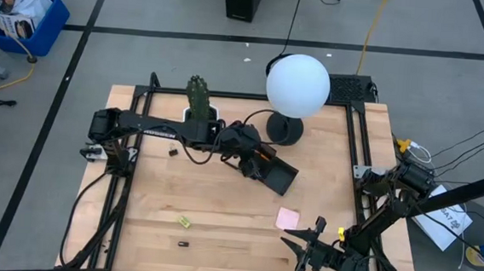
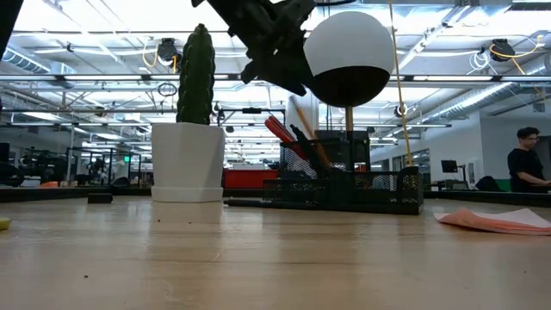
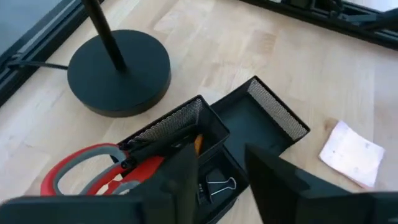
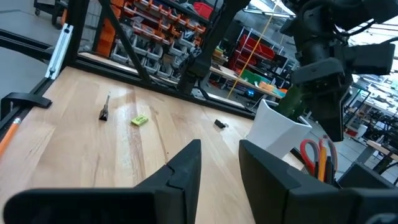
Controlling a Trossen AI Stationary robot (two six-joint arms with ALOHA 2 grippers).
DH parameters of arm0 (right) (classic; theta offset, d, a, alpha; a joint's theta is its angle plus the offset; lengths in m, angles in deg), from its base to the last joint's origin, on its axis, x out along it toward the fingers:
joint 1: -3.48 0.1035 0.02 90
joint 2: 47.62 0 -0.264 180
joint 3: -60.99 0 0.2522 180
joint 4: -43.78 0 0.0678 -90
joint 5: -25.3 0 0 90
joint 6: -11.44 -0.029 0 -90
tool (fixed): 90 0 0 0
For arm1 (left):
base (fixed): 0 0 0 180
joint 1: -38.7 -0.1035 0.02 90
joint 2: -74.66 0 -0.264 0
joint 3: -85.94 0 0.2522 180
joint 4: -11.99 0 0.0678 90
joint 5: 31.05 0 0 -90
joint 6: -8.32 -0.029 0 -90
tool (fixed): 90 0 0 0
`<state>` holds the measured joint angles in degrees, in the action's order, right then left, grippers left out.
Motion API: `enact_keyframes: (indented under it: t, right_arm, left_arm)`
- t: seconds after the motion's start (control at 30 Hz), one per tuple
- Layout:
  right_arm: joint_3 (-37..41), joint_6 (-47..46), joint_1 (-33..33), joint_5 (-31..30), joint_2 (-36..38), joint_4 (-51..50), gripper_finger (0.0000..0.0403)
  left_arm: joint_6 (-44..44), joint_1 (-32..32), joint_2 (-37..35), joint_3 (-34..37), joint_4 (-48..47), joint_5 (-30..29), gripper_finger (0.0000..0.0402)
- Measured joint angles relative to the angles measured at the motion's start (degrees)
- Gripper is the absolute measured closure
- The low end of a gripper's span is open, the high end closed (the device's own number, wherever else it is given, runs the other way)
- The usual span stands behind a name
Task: Pick and place office supplies into organizer
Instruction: Put the orange pencil into the black desk organizer
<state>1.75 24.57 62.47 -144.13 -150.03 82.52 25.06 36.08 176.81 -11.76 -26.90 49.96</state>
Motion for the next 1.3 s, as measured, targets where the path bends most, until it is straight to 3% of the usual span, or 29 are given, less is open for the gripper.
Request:
enact_keyframes:
  t: [0.2,0.3,0.47,0.63,0.77,0.9,1.1,1.3]
  right_arm:
    - [0.02,-1.82,-0.05,1.88,0.0,-1.93,0.0303]
    - [0.07,-3.7,-0.05,9.79,0.0,-2.62,0.0303]
    - [0.03,-19.23,-3.19,30.49,-0.46,-10.01,0.0303]
    - [0.09,-31.89,-6.0,42.03,-4.08,-12.89,0.0298]
    - [0.04,-36.49,-6.87,48.65,-8.74,-6.53,0.0289]
    - [-1.16,-36.69,-6.74,53.47,-13.86,0.12,0.0284]
    - [-5.1,-35.76,-7.59,54.36,-20.18,-0.72,0.028]
    - [-9.62,-34.74,-10.26,56.85,-24.16,-0.92,0.0251]
  left_arm:
    - [4.82,-0.04,-1.74,0.09,1.72,2.09,0.0211]
    - [5.92,0.55,-3.88,0.06,2.8,4.71,0.0201]
    - [6.09,2.53,-7.74,0.09,3.72,6.97,0.0197]
    - [8.56,4.31,-13.06,0.07,3.55,13.01,0.0197]
    - [8.78,6.76,-18.3,0.07,1.19,16.07,0.0197]
    - [7.37,10.63,-21.7,0.09,-0.09,15.23,0.0197]
    - [6.96,14.91,-24.96,-0.12,1.55,13.71,0.0197]
    - [7.2,18.24,-25.42,0.13,0.36,11.45,0.0197]
